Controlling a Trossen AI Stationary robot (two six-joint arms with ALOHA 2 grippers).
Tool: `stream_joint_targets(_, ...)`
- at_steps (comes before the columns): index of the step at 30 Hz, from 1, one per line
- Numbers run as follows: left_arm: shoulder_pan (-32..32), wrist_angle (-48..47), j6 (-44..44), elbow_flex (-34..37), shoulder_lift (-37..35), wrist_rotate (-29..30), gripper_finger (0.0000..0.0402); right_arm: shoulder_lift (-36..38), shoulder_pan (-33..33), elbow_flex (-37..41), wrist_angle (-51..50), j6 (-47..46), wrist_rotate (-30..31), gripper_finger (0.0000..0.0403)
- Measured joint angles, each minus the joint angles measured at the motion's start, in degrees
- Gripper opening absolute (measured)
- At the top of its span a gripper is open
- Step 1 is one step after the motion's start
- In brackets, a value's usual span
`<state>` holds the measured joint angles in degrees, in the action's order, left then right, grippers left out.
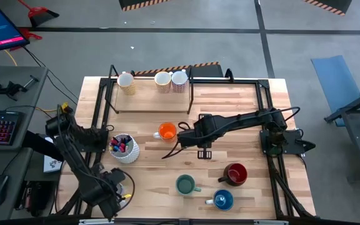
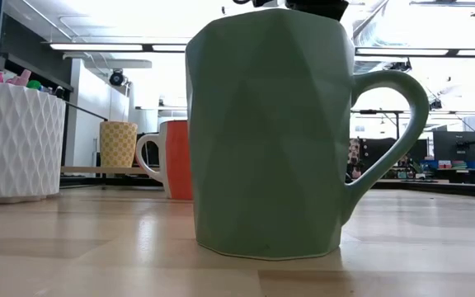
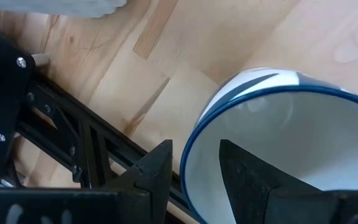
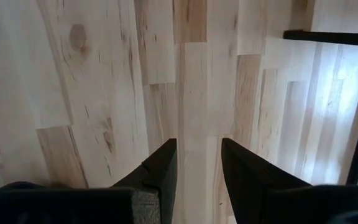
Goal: Place coffee mugs
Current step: Put the blue patterned mug on the shelf
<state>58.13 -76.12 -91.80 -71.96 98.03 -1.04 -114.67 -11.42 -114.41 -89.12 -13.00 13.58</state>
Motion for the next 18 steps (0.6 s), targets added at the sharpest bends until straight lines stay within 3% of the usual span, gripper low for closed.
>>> stream_joint_targets(18, -0.8, 0.4, 2.4, 0.0, 1.6, 4.9, 0.0113, 0.0, -0.1, 0.0, 0.2, 0.0, -0.3, 0.0103)
